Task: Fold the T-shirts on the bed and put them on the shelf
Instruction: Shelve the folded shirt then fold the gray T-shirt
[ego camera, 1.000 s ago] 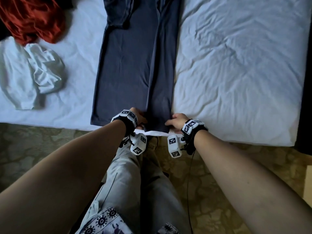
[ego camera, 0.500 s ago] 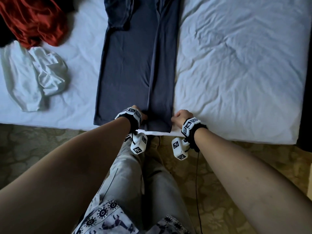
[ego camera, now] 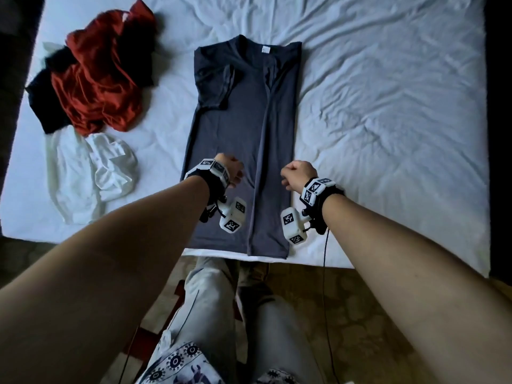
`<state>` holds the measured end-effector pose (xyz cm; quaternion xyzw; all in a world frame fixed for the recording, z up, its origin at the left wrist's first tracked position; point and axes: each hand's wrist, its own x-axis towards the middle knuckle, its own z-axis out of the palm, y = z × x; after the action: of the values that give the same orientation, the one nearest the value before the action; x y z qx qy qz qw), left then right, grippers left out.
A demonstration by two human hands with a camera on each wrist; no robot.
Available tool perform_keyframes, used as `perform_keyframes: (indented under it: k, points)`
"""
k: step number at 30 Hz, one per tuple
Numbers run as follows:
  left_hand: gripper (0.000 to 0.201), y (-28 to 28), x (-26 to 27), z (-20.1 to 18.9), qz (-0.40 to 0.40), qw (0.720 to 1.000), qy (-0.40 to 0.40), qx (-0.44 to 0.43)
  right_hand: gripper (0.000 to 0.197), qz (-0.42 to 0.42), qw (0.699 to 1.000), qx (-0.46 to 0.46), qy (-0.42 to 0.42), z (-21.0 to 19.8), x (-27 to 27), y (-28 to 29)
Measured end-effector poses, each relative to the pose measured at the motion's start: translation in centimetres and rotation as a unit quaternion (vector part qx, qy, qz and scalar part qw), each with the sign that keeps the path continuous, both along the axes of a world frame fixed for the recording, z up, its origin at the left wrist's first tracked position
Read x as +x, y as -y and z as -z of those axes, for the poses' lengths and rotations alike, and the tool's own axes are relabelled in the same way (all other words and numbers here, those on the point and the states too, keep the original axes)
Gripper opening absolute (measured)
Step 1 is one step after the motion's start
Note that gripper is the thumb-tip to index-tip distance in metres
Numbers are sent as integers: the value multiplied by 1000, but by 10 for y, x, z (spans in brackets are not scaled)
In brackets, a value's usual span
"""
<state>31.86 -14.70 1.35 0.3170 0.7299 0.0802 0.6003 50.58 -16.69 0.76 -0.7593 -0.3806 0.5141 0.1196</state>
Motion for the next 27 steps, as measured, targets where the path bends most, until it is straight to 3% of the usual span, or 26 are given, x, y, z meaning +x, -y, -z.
perform_keyframes:
  k: [7, 11, 14, 17, 20, 23, 25, 27]
  points:
    - [10, -78, -31, 0, -28, 999, 5, 34, 11, -2, 1000, 19, -5, 3, -27, -78]
    - [13, -128, -50, 5, -63, 997, 9, 42, 14, -11, 1000, 24, 6, 13, -46, -125]
    - [22, -164, -69, 17, -80, 995, -23, 49, 11, -31, 998, 48, 19, 31, -59, -159]
    - [12, -197, -92, 37, -68, 993, -79, 56, 10, -43, 996, 68, 41, 42, -76, -190]
    - [41, -226, -110, 52, -41, 988, -144, 48, 19, -90, 988, 90, 82, 52, -89, -216]
    - [60, -252, -121, 66, -71, 988, -129, 53, 27, -168, 970, 139, 110, 64, -106, -238]
    - [56, -270, -129, 84, -111, 988, -96, 57, 31, -234, 948, 172, 129, 70, -118, -247]
    - [39, -288, -141, 119, -129, 988, -61, 54, 37, -285, 924, 211, 144, 76, -130, -257]
